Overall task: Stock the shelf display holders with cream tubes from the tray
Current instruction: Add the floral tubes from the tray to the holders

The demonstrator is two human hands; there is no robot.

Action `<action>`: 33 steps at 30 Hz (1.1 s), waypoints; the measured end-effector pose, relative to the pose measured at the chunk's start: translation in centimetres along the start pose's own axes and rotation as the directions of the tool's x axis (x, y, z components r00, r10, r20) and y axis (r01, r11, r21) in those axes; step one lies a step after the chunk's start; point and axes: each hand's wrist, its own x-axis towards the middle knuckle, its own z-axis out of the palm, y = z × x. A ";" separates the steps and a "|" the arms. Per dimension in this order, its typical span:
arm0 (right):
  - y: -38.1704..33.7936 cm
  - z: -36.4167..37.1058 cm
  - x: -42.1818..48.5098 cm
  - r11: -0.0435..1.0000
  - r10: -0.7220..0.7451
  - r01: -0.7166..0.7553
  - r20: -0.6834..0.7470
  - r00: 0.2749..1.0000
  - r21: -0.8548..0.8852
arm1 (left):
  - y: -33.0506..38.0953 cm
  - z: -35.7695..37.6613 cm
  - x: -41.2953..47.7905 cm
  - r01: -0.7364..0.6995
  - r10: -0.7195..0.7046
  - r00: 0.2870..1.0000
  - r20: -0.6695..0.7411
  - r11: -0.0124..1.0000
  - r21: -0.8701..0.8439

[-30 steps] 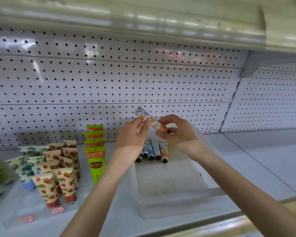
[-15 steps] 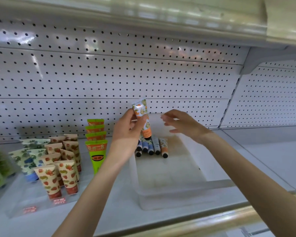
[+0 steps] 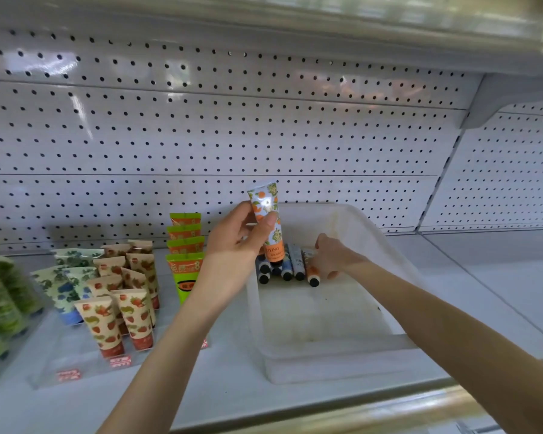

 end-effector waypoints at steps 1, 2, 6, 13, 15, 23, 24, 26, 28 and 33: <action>0.1 0.2 0.1 1.000 0.013 -0.013 0.016 1.000 0.004 | 0.0 0.0 0.0 0.002 -0.002 1.000 -0.001 1.000 -0.006; 0.2 0.3 0.3 1.000 0.018 -0.018 0.034 0.999 0.003 | 0.0 0.0 -0.1 0.003 -0.003 1.000 0.000 1.000 -0.016; 0.4 0.1 0.4 1.000 0.024 -0.023 0.102 0.994 -0.015 | 0.2 0.0 -0.3 0.015 -0.016 1.000 -0.005 0.999 -0.047; -0.2 -2.2 -1.3 0.961 -0.053 0.049 0.006 0.999 0.273 | 1.3 -0.7 -1.0 -0.030 0.023 0.995 -0.094 0.996 -0.078; -0.8 -3.8 -2.3 0.915 -0.114 0.144 -0.099 0.988 0.378 | 1.9 -1.2 -1.4 -0.039 0.031 0.993 -0.118 0.997 -0.068; -6.0 -7.6 -10.4 0.568 -0.474 0.504 -0.242 0.846 0.650 | 5.3 -4.7 -4.1 -0.078 0.080 0.972 -0.221 0.997 0.017; -6.7 -7.4 -11.3 0.541 -0.505 0.515 -0.232 0.831 0.665 | 5.6 -5.3 -4.4 -0.083 0.085 0.970 -0.228 0.996 0.018; -8.0 -6.6 -12.8 0.505 -0.568 0.528 -0.198 0.799 0.682 | 6.0 -6.4 -5.1 -0.093 0.098 0.966 -0.239 0.995 0.030; -9.4 -5.6 -14.0 0.482 -0.617 0.543 -0.173 0.767 0.688 | 6.3 -7.8 -5.9 -0.096 0.101 0.962 -0.252 0.995 0.036; -14.0 -2.8 -16.0 0.458 -0.642 0.569 -0.189 0.743 0.683 | 6.8 -13.4 -8.1 -0.100 0.113 0.944 -0.309 0.993 0.058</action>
